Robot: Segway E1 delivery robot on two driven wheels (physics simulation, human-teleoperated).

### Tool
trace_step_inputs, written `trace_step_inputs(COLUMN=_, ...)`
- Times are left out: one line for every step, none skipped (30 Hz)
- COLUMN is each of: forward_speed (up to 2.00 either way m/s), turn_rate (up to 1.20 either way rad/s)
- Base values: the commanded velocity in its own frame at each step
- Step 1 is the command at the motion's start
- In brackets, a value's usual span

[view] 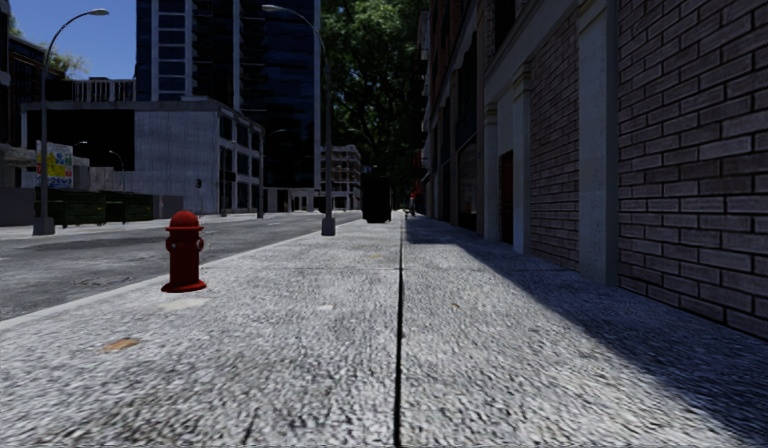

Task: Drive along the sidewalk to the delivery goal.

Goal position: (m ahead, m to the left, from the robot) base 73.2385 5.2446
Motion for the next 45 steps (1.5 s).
trace_step_inputs(forward_speed=2.00, turn_rate=-0.31)
trace_step_inputs(forward_speed=2.00, turn_rate=-0.31)
trace_step_inputs(forward_speed=2.00, turn_rate=-0.31)
trace_step_inputs(forward_speed=2.00, turn_rate=-0.31)
trace_step_inputs(forward_speed=2.00, turn_rate=-0.31)
trace_step_inputs(forward_speed=2.00, turn_rate=-0.31)
trace_step_inputs(forward_speed=2.00, turn_rate=-0.31)
trace_step_inputs(forward_speed=2.00, turn_rate=-0.31)
trace_step_inputs(forward_speed=2.00, turn_rate=-0.31)
trace_step_inputs(forward_speed=2.00, turn_rate=-0.31)
trace_step_inputs(forward_speed=2.00, turn_rate=-0.31)
trace_step_inputs(forward_speed=2.00, turn_rate=-0.25)
trace_step_inputs(forward_speed=2.00, turn_rate=-0.25)
trace_step_inputs(forward_speed=2.00, turn_rate=0.00)
trace_step_inputs(forward_speed=2.00, turn_rate=0.00)
trace_step_inputs(forward_speed=2.00, turn_rate=0.00)
trace_step_inputs(forward_speed=2.00, turn_rate=0.00)
trace_step_inputs(forward_speed=2.00, turn_rate=0.00)
trace_step_inputs(forward_speed=2.00, turn_rate=0.00)
trace_step_inputs(forward_speed=2.00, turn_rate=0.00)
trace_step_inputs(forward_speed=2.00, turn_rate=0.00)
trace_step_inputs(forward_speed=2.00, turn_rate=0.00)
trace_step_inputs(forward_speed=2.00, turn_rate=0.00)
trace_step_inputs(forward_speed=2.00, turn_rate=0.00)
trace_step_inputs(forward_speed=2.00, turn_rate=0.00)
trace_step_inputs(forward_speed=2.00, turn_rate=0.00)
trace_step_inputs(forward_speed=2.00, turn_rate=0.00)
trace_step_inputs(forward_speed=2.00, turn_rate=0.00)
trace_step_inputs(forward_speed=2.00, turn_rate=0.00)
trace_step_inputs(forward_speed=2.00, turn_rate=0.00)
trace_step_inputs(forward_speed=2.00, turn_rate=0.00)
trace_step_inputs(forward_speed=2.00, turn_rate=0.00)
trace_step_inputs(forward_speed=2.00, turn_rate=0.00)
trace_step_inputs(forward_speed=2.00, turn_rate=0.00)
trace_step_inputs(forward_speed=2.00, turn_rate=0.00)
trace_step_inputs(forward_speed=2.00, turn_rate=0.00)
trace_step_inputs(forward_speed=2.00, turn_rate=0.00)
trace_step_inputs(forward_speed=2.00, turn_rate=0.00)
trace_step_inputs(forward_speed=2.00, turn_rate=0.00)
trace_step_inputs(forward_speed=2.00, turn_rate=0.00)
trace_step_inputs(forward_speed=2.00, turn_rate=0.00)
trace_step_inputs(forward_speed=2.00, turn_rate=0.00)
trace_step_inputs(forward_speed=2.00, turn_rate=0.00)
trace_step_inputs(forward_speed=2.00, turn_rate=0.00)
trace_step_inputs(forward_speed=2.00, turn_rate=0.00)
